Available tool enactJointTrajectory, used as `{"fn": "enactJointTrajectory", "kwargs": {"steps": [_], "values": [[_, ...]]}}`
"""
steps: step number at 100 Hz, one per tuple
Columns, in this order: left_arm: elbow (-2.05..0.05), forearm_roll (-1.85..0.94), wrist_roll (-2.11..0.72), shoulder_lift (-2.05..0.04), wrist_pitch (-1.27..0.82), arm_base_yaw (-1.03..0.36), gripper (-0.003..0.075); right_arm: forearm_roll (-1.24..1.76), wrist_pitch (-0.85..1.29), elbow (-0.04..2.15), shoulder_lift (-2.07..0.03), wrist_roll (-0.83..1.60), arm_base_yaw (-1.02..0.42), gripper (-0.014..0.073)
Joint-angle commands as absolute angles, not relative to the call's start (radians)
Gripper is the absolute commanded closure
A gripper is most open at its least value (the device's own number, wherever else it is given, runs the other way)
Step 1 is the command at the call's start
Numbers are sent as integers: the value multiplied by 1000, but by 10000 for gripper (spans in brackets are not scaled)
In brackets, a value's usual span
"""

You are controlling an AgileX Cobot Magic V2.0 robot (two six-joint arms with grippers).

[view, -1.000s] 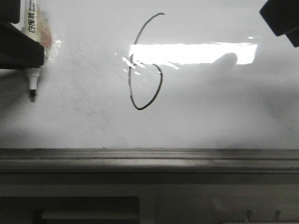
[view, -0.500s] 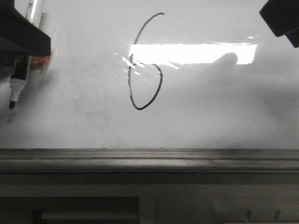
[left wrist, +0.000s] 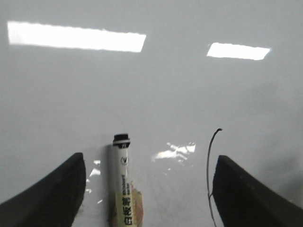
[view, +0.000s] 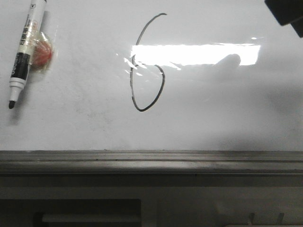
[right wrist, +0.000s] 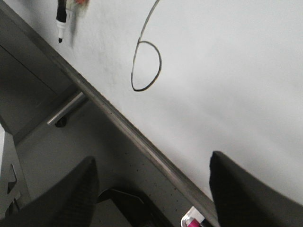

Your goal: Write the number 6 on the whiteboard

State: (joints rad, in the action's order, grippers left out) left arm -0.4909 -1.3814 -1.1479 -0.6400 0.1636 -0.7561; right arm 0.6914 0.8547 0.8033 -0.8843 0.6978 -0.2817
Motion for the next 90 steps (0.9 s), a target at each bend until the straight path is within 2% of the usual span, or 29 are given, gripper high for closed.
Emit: {"fn": "enactJointTrajectory", "kwargs": {"steps": [1, 11, 15, 19, 20, 23, 25, 29, 64, 90], "values": [[-519, -1370, -1228, -581, 121, -759, 216, 733, 778, 827, -841, 699, -278, 212], [-517, -1366, -1256, -533, 63, -759, 315, 752, 695, 812, -774, 699, -278, 377], [-510, -1366, -1256, -516, 53, -759, 393, 760, 654, 791, -733, 699, -278, 467], [-497, -1356, -1256, -501, 38, -759, 503, 765, 605, 762, -695, 699, -278, 558], [-495, -1353, -1256, -498, 38, -759, 503, 765, 589, 756, -679, 699, -278, 573], [-480, -1343, -1256, -485, 28, -759, 590, 765, 561, 733, -646, 701, -278, 643], [-472, -1344, -1256, -476, 22, -759, 646, 765, 540, 714, -620, 703, -278, 668], [-453, -1338, -1256, -460, 17, -759, 741, 765, 509, 672, -568, 713, -278, 658], [-231, -1325, -1276, -162, 21, -759, 740, 765, 291, 322, -146, 772, -278, 659], [-178, -1402, -1274, -27, 92, -759, 740, 788, 295, 258, -71, 772, -278, 659]]}}
